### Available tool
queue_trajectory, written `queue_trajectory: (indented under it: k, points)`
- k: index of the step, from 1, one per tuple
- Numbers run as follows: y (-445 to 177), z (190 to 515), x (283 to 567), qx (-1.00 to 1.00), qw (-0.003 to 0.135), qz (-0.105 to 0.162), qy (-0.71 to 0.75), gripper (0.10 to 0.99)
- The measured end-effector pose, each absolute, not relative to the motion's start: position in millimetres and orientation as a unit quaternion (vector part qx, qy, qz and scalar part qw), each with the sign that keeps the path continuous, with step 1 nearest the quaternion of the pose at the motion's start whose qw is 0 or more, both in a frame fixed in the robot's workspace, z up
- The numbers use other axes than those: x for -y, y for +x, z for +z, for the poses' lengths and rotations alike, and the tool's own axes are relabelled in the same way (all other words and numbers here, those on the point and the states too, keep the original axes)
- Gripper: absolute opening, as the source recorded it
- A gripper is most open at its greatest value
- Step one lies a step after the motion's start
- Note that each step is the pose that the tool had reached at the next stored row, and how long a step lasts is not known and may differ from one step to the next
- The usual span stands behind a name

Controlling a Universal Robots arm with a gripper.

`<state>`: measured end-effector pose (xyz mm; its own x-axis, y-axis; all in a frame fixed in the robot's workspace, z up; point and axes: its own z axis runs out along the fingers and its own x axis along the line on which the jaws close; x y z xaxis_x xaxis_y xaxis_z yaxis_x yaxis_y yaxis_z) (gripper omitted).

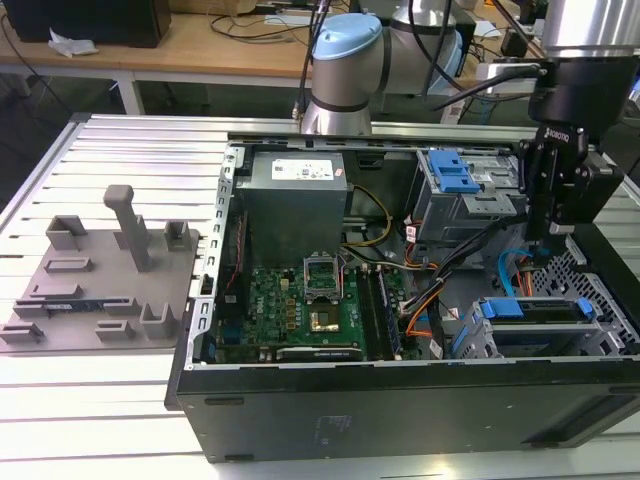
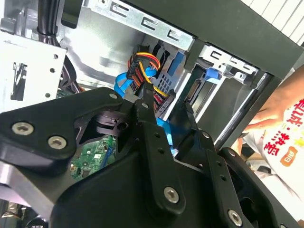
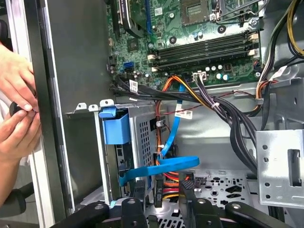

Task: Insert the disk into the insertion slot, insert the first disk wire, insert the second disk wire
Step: 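Insert the first disk wire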

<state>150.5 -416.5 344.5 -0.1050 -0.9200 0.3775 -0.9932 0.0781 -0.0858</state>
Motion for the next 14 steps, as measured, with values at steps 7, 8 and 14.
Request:
queue_trajectory:
  k: [7,8,14]
  points:
    - [148.7,342.6,416.3,0.726,0.106,0.17,0.657,0.259]
    - [147.7,342.5,416.3,0.727,0.105,0.17,0.657,0.259]
    - [143.7,341.1,416.3,0.726,0.105,0.174,0.657,0.259]
